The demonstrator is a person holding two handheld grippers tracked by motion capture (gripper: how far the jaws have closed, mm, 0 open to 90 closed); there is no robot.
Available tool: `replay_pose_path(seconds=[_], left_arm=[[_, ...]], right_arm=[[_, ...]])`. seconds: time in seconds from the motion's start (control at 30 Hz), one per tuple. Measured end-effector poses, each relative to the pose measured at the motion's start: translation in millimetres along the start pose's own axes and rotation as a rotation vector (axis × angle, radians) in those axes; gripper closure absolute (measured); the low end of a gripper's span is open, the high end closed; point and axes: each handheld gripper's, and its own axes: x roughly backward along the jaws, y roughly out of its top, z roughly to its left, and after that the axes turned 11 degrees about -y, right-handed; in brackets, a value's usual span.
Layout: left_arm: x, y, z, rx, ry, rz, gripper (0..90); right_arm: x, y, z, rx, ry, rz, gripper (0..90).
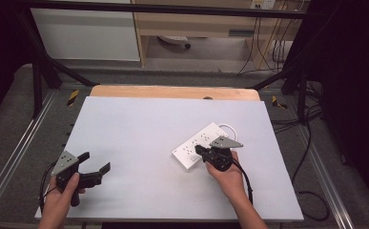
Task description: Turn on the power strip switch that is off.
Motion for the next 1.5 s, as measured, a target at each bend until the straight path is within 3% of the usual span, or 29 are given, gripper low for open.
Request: replay_pose_path(seconds=[0.6, 0.87, 1.07, 1.5], left_arm=[[0.3, -0.4, 0.0, 0.002, 0.002, 0.000, 6.2], [0.8, -0.4, 0.6, 0.006, 0.002, -0.001, 6.2], [1.4, -0.3, 1.3, 0.003, 0.005, -0.003, 6.2], [1.4, -0.6, 1.4, 0.005, 0.010, -0.002, 6.2]], right_arm=[[6.3, 6.5, -3.9, -0.015, 0.000, -0.022, 85.0], [16.4, 14.0, -12.2, -0.023, -0.014, -0.050, 84.3], [25.1, 16.8, -17.9, -0.035, -0.035, -0.062, 75.7], [42.6, 16.0, -31.8, -0.042, -0.056, -0.076, 66.6]])
